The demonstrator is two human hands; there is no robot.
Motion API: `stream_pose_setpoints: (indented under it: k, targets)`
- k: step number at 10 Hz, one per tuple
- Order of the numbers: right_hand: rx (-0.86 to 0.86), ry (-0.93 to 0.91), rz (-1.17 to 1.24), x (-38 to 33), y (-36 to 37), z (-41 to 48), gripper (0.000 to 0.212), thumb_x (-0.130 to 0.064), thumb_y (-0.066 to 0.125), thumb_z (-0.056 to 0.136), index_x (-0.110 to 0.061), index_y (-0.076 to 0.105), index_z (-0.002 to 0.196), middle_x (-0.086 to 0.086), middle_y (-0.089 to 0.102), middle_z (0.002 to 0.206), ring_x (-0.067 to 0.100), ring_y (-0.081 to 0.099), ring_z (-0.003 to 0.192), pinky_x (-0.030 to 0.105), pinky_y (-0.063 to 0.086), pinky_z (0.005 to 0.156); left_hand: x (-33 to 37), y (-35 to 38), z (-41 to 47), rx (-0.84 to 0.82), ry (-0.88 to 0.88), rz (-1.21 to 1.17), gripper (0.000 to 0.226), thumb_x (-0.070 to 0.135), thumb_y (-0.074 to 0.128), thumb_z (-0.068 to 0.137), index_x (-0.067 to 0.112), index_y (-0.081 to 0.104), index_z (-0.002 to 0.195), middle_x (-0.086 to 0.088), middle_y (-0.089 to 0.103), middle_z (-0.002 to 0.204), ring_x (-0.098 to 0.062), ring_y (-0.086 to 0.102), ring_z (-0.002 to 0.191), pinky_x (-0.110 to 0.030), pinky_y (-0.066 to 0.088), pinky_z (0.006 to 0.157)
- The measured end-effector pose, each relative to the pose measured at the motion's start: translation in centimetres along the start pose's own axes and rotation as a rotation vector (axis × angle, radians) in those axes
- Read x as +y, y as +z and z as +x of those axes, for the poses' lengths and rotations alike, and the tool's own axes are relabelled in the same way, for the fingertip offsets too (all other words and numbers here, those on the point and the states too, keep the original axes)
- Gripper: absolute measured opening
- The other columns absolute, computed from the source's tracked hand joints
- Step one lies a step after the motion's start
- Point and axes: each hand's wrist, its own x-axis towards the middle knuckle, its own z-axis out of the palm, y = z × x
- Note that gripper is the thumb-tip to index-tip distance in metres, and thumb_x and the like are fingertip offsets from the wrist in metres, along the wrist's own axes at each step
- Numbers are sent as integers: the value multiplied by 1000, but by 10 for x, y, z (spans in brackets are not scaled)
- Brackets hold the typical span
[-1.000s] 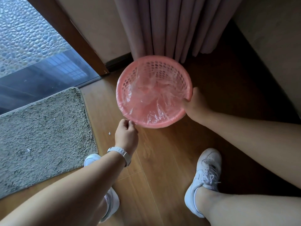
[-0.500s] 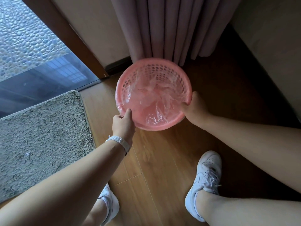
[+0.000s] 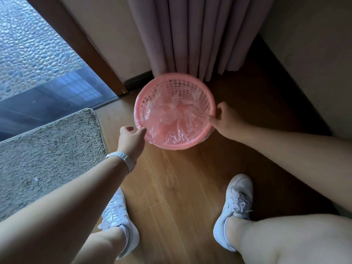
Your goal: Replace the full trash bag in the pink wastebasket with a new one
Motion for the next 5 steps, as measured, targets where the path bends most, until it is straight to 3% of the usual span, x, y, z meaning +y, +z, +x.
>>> stream_pose_setpoints:
  k: [1,2,4,5]
  targets:
    - [73,-50,-183,-12,-25,-8,49,-42,57,92,-18,45,133,5,57,120,16,58,89,24,40,56,13,-18,-15,60,270,162,51,35,61,88,15,45,131,-8,52,128,-23,54,109,-38,48,90]
    - [79,-248,-373,-24,-40,-17,48,-44,53,92,-20,46,133,3,52,130,22,55,108,30,41,72,29,-27,-22,41,602,431,46,34,61,88,20,48,130,-8,50,132,-25,49,120,-41,43,99]
    - [35,-487,-543,-45,-42,-5,54,-54,48,90,-21,45,132,1,44,137,22,44,121,39,44,93,68,-17,-13,-19,946,697,42,37,59,88,23,53,127,-4,48,138,-30,45,125,-47,37,102]
    - [58,-518,-575,-58,-54,-1,53,-54,48,90,-21,46,131,1,43,139,22,41,124,41,42,95,92,-13,-7,-45,993,779,43,37,60,87,25,52,128,-4,47,143,-32,42,131,-51,32,107]
